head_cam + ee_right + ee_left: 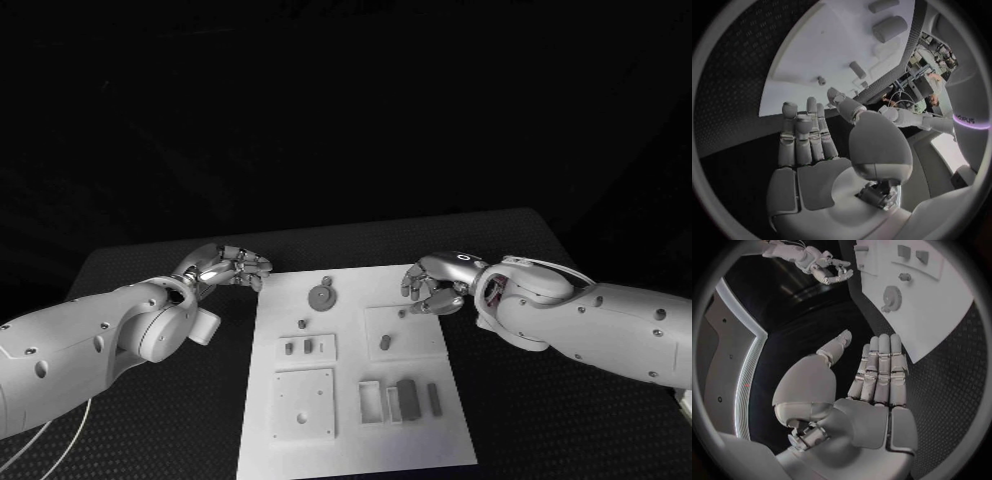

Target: Assemble the parts on the task board

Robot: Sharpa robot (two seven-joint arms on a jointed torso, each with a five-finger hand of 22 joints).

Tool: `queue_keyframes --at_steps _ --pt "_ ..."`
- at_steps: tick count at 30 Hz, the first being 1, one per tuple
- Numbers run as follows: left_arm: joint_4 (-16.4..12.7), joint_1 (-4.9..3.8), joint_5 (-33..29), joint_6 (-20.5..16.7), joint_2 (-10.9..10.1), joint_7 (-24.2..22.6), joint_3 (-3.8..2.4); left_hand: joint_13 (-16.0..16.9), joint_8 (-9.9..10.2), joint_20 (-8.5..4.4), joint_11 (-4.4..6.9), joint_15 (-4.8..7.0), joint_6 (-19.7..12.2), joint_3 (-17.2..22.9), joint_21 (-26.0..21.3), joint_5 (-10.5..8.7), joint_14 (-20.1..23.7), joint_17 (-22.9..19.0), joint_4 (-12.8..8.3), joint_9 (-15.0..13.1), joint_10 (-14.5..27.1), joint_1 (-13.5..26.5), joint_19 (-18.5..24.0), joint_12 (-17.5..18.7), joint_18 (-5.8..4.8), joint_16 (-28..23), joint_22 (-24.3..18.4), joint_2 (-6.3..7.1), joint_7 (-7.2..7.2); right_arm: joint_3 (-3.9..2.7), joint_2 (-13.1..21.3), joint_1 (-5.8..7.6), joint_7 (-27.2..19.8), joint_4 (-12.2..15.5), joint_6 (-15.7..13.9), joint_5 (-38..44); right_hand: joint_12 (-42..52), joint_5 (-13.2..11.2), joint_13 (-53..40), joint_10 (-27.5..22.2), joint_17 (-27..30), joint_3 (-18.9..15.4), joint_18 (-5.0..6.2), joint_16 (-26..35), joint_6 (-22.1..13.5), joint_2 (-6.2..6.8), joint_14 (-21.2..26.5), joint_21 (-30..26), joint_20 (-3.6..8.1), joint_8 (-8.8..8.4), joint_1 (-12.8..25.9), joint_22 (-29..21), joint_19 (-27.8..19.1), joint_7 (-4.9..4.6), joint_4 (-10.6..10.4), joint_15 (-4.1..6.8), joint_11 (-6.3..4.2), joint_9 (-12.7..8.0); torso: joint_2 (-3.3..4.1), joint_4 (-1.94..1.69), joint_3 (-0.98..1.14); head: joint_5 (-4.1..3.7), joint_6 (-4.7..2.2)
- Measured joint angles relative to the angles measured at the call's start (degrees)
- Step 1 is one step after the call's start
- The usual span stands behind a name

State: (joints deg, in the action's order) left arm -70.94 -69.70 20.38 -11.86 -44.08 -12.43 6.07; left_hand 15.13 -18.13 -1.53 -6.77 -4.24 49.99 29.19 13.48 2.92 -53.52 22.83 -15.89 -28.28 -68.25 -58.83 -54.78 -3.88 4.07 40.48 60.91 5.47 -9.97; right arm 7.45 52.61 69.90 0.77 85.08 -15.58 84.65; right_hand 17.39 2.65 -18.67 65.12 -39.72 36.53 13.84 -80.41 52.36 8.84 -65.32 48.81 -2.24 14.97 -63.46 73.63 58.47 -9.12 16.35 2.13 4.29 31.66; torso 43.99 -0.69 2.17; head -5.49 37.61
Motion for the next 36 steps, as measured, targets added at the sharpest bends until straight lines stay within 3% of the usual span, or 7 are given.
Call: queue_keyframes --at_steps 9,21,36 --pt "-0.33 0.02 -1.14 0.62 0.07 -0.79 0.01 -0.08 -0.23 0.00 0.00 0.02 0.00 -0.16 -0.22 0.00 -0.45 0.00 -0.16 0.01 0.00 -0.24 0.00 0.00 -0.05 -0.58 -0.23 -0.24 0.00 0.90 -1.33 -1.11 0.74 0.24 0.17 6.66 -1.12 0.00 0.63 0.64 0.06 0.00 0.01 0.21 0.10 0.37 0.00 -0.32 -0.01 0.00 -0.36 0.00 0.00 0.09 0.00 0.00 -0.19 -0.22 0.07 -0.01 0.02 0.51 -0.01" --pt "-0.33 0.04 -1.53 0.74 0.17 -1.02 0.01 -0.19 -0.23 0.20 -0.04 0.02 0.01 -0.32 -0.46 0.00 -0.45 0.16 -0.31 0.10 0.34 -0.24 -0.20 0.00 -0.08 -1.21 -0.45 -0.23 -0.01 1.02 -2.90 -1.76 2.67 -1.39 -0.57 12.02 -2.16 0.00 1.19 0.95 0.12 0.00 0.01 0.21 -0.02 0.59 -0.20 -0.33 0.14 0.00 -0.59 0.01 0.36 0.00 0.00 -0.20 0.09 -0.62 0.18 -0.13 0.11 1.70 0.58" --pt "-0.34 0.04 -1.62 0.74 0.41 -1.04 0.01 -0.31 -0.23 0.20 -0.19 -0.16 -0.16 -0.32 -0.67 0.00 -0.63 0.30 -0.31 0.18 0.59 -0.24 -0.20 0.00 -0.16 -1.45 -0.62 -0.23 0.16 0.99 -4.40 -2.01 3.74 -2.80 -0.92 14.31 -2.64 0.00 1.31 2.10 0.12 0.00 0.01 0.44 -0.06 0.59 -0.34 -0.55 0.09 0.00 -0.59 0.01 0.71 -0.03 0.00 -0.10 -0.03 -0.67 0.16 -0.10 -0.10 2.56 1.47"
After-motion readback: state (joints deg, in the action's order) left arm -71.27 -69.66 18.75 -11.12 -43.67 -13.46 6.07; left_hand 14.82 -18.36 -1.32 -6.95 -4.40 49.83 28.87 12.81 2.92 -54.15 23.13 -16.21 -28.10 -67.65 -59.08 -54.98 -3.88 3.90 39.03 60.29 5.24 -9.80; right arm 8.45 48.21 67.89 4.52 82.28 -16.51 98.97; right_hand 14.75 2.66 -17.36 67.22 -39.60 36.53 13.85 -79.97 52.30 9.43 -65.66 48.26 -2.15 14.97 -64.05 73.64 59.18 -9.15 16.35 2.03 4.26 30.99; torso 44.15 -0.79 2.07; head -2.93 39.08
